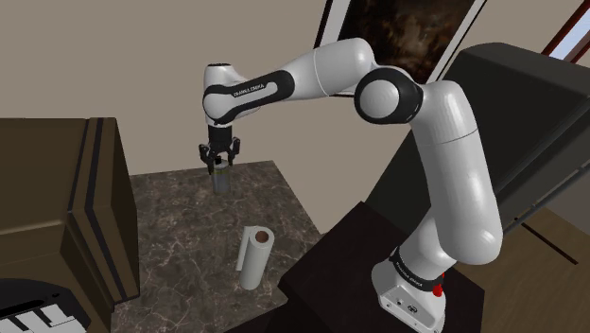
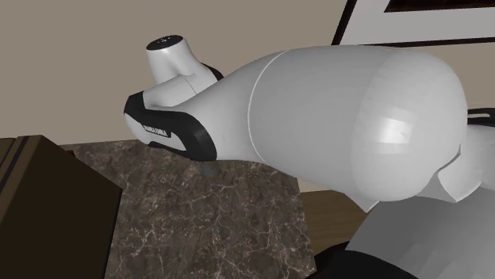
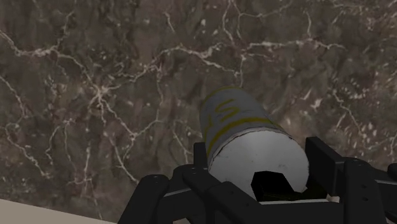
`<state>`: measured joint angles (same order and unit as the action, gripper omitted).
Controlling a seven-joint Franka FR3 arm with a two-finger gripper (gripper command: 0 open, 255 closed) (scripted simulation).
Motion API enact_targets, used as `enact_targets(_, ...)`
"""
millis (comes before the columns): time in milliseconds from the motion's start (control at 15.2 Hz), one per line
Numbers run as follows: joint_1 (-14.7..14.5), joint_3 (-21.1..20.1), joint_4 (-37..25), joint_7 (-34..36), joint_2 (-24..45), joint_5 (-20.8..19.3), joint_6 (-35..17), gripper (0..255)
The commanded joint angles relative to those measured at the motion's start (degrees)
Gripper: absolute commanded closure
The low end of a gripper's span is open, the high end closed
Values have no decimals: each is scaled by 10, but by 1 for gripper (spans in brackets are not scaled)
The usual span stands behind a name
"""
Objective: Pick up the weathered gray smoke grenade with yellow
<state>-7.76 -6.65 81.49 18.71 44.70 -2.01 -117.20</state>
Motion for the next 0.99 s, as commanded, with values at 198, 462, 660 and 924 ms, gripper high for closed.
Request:
enact_targets(198,1,-2,-1,0,-22,2,23,255)
enact_targets(462,1,-3,-6,1,-38,3,44,255)
enact_targets(660,2,-3,-11,1,-49,4,60,255)
enact_targets(924,2,-4,-16,1,-56,5,73,255)
